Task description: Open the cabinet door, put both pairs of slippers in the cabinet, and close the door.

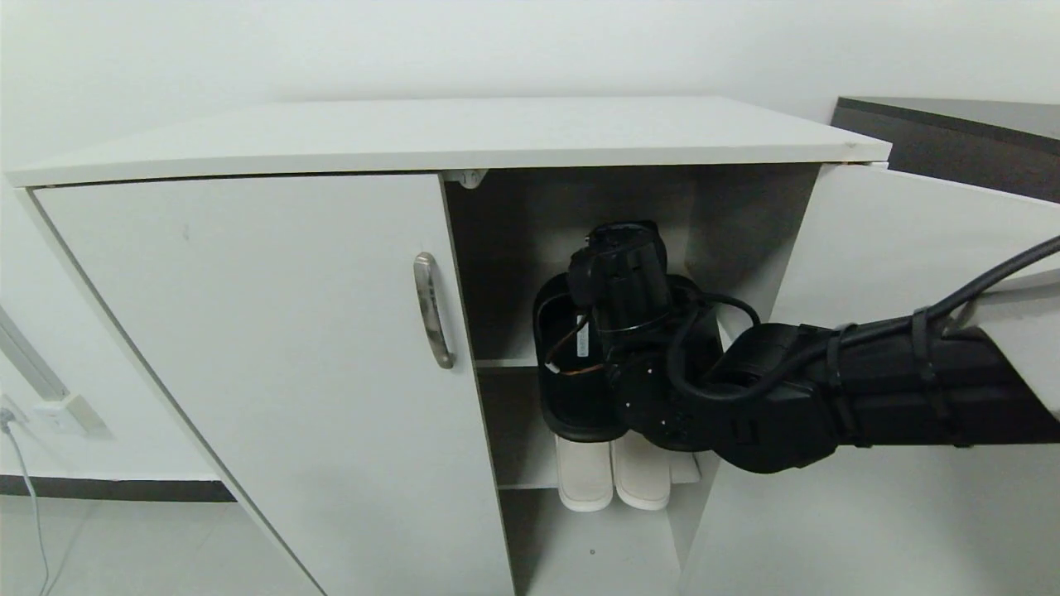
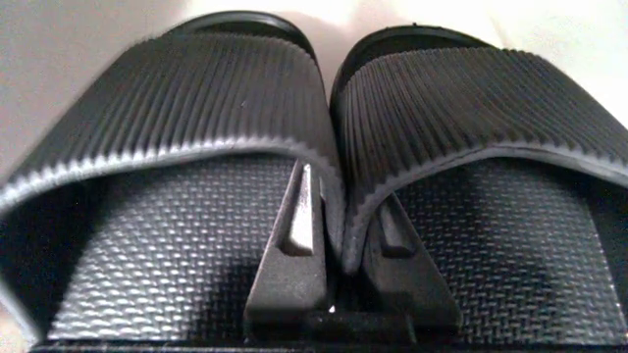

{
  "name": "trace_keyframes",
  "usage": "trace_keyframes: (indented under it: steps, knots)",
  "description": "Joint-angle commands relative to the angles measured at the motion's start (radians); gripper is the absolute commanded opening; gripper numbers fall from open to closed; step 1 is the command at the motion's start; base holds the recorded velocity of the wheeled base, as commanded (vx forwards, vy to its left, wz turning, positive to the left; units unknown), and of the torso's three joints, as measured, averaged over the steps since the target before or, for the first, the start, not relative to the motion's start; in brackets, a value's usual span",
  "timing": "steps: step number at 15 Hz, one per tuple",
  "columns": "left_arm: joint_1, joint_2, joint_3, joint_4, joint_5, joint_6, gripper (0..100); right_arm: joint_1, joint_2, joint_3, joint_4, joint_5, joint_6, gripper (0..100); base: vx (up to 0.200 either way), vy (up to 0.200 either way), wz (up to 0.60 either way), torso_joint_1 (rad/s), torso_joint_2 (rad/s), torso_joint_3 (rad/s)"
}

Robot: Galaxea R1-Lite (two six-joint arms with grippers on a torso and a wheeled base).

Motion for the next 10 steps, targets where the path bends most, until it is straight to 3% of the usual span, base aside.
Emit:
trace_keyframes:
  steps: [1,10]
  knots:
    - [0.000,0.000,0.000,-0.001,0.000,0.000,0,-0.004,0.024,-0.030,0.000,0.003,-0.005,0,0.000,0.000,0.00,0.000,0.00,0.000]
    - [0.000,0.000,0.000,-0.001,0.000,-0.002,0,-0.064,0.119,-0.233,0.101,0.058,-0.027,0,0.000,0.000,0.00,0.000,0.00,0.000]
